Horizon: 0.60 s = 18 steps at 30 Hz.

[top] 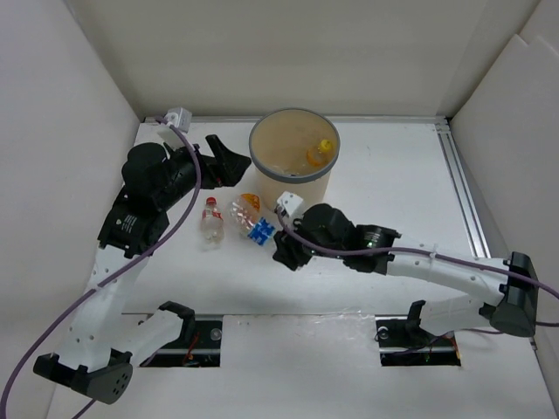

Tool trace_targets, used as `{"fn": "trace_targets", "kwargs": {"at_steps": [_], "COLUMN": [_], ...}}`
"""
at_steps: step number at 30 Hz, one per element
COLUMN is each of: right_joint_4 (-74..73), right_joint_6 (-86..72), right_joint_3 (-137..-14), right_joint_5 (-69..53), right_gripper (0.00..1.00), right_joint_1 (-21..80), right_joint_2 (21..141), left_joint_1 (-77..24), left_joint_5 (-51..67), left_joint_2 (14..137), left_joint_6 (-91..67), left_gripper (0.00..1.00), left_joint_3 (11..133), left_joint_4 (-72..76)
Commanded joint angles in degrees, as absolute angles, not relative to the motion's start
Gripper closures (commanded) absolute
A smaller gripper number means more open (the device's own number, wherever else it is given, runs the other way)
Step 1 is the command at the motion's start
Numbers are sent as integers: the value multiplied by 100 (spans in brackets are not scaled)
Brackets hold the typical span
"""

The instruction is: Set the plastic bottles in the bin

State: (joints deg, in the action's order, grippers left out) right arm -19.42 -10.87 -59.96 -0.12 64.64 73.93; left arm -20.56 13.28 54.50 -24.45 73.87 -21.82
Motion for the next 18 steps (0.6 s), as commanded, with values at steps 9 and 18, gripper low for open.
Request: {"fn": "trace_targets", "kwargs": {"at_steps": [9,18], "right_joint_4": [-741,43], "right_joint_6": [-2417,-2470], "right_joint_3": [-6899,-7049], "right_joint_5": [1784,1171], "right_gripper": [100,100], "right_joint_1": [6205,6205], "right_joint_2": [7093,7031], "left_joint_1": [-2074,-2074], "left_joint_5": [2620,2574], "left_joint_2": [5388,5634], "left_joint_6": [-2558,-2663], "left_gripper": [0,0], "left_joint_3": [7374,7058], "left_joint_4": [-1415,-1038]}}
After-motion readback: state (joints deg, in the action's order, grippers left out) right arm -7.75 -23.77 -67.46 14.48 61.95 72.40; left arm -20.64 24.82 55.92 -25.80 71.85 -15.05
